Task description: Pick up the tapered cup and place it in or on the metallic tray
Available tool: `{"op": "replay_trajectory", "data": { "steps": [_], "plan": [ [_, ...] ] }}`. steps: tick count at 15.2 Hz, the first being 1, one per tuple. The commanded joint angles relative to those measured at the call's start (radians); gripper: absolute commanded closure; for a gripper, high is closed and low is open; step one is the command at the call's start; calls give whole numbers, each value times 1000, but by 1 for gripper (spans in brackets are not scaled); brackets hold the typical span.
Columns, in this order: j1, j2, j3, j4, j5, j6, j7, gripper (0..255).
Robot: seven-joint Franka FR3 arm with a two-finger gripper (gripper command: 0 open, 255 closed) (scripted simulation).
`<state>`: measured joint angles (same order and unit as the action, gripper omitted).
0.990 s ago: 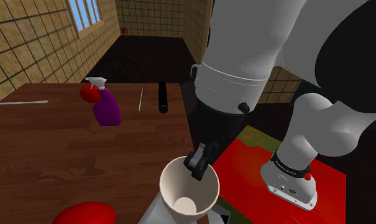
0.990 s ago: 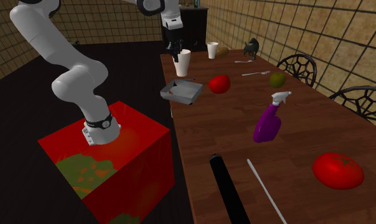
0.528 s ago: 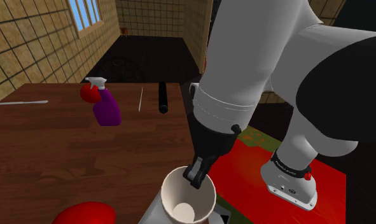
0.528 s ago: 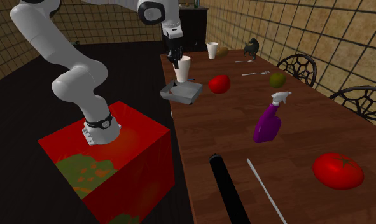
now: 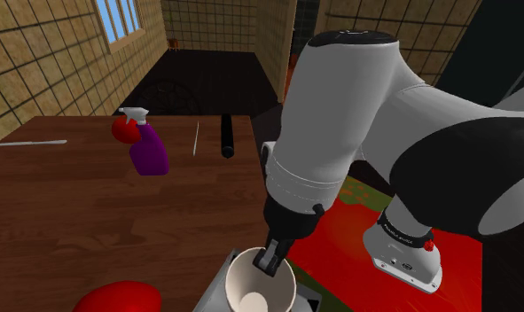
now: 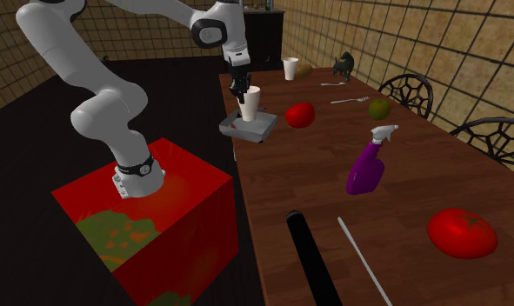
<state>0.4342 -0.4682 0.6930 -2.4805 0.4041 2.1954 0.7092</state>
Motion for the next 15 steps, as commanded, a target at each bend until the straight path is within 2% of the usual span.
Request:
{"op": "replay_trajectory", "data": {
  "steps": [1, 8, 9, 14, 15],
  "plan": [
    [0, 9, 7, -15, 2, 24, -1, 255],
    [0, 9, 7, -15, 2, 24, -1, 255],
    [-1, 9, 7, -15, 2, 24, -1, 0],
    [-1, 9, 7, -15, 2, 24, -1, 0],
    [4, -14, -9, 2, 2, -15, -4, 0]
  ]
}}
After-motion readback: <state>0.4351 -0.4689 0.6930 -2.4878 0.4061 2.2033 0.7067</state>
